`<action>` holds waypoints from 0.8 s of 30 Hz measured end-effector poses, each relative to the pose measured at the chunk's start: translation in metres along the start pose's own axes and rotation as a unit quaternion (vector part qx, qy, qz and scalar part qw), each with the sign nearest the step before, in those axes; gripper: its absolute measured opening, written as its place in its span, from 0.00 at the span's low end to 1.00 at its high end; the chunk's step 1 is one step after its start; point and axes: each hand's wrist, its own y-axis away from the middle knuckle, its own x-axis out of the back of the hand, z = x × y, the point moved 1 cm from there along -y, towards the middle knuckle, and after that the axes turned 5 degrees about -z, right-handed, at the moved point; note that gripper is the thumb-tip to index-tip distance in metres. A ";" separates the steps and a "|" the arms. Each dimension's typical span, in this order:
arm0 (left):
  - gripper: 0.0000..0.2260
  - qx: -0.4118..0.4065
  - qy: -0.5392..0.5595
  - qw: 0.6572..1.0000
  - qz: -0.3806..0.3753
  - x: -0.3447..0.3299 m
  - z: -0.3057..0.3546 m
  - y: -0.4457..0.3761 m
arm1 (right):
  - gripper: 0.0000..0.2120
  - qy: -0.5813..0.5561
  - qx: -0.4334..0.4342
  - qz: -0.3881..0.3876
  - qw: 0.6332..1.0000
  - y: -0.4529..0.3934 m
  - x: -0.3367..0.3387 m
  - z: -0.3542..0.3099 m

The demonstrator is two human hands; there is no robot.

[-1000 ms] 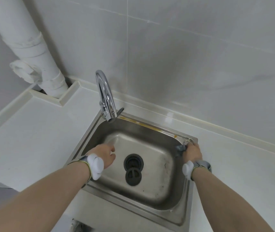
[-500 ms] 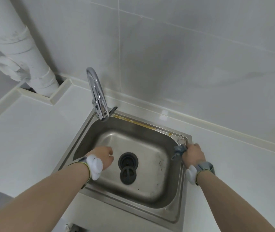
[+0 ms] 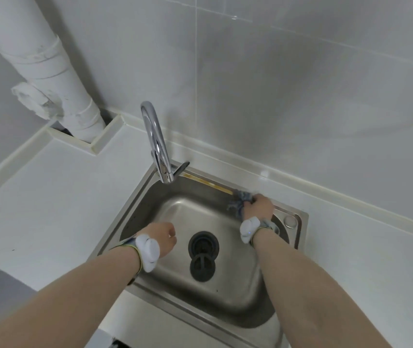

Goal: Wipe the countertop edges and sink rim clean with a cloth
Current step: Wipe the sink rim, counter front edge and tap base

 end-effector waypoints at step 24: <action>0.13 -0.035 0.003 0.999 0.014 -0.006 0.010 0.002 | 0.09 0.073 -0.080 -0.034 0.994 -0.010 0.024 0.016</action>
